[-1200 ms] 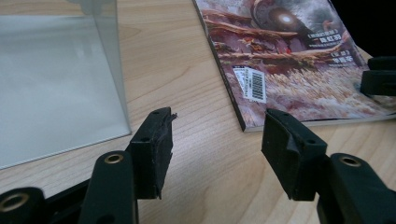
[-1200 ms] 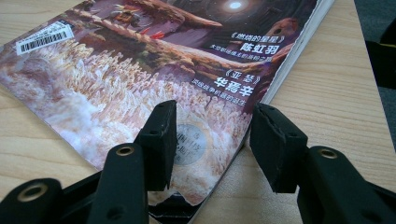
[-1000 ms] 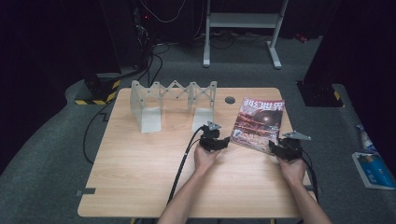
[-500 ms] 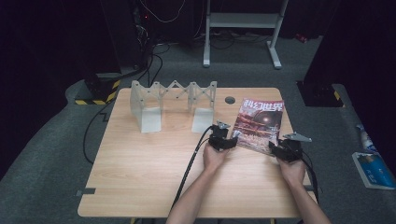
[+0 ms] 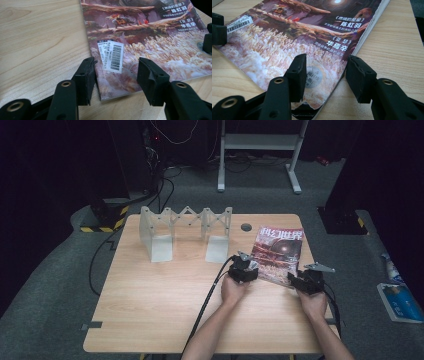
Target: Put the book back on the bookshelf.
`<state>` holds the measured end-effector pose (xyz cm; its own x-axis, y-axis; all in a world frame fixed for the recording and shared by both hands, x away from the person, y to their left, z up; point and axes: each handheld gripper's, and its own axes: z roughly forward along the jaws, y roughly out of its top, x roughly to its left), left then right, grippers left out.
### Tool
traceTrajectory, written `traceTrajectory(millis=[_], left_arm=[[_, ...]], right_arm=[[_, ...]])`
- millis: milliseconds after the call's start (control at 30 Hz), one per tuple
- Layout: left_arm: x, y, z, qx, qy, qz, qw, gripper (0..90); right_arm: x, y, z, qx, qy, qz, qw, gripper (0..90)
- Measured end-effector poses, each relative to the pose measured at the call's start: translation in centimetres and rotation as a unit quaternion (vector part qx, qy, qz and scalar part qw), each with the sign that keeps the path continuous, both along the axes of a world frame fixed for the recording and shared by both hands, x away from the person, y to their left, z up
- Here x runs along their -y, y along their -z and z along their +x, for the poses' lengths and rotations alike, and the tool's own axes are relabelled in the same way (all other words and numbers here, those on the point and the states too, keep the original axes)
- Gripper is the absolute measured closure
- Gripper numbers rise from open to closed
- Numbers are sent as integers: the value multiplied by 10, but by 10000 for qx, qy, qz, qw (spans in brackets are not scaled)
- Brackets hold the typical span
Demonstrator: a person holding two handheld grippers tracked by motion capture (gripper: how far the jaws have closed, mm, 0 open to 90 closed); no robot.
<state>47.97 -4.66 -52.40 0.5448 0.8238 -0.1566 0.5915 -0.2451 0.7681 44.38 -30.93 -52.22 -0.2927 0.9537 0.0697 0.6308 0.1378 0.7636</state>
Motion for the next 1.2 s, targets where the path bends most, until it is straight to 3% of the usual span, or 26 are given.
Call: traceTrajectory(millis=[433, 1200], left_arm=[[-2, 0, -9, 65, 34, 87, 9999, 483], [-8, 1, -32, 70, 23, 62, 10000, 486]], right_arm=[[-1, 1, -7, -24, 38, 112, 9999, 515], [-5, 0, -25, -140, 31, 184, 9997, 519]])
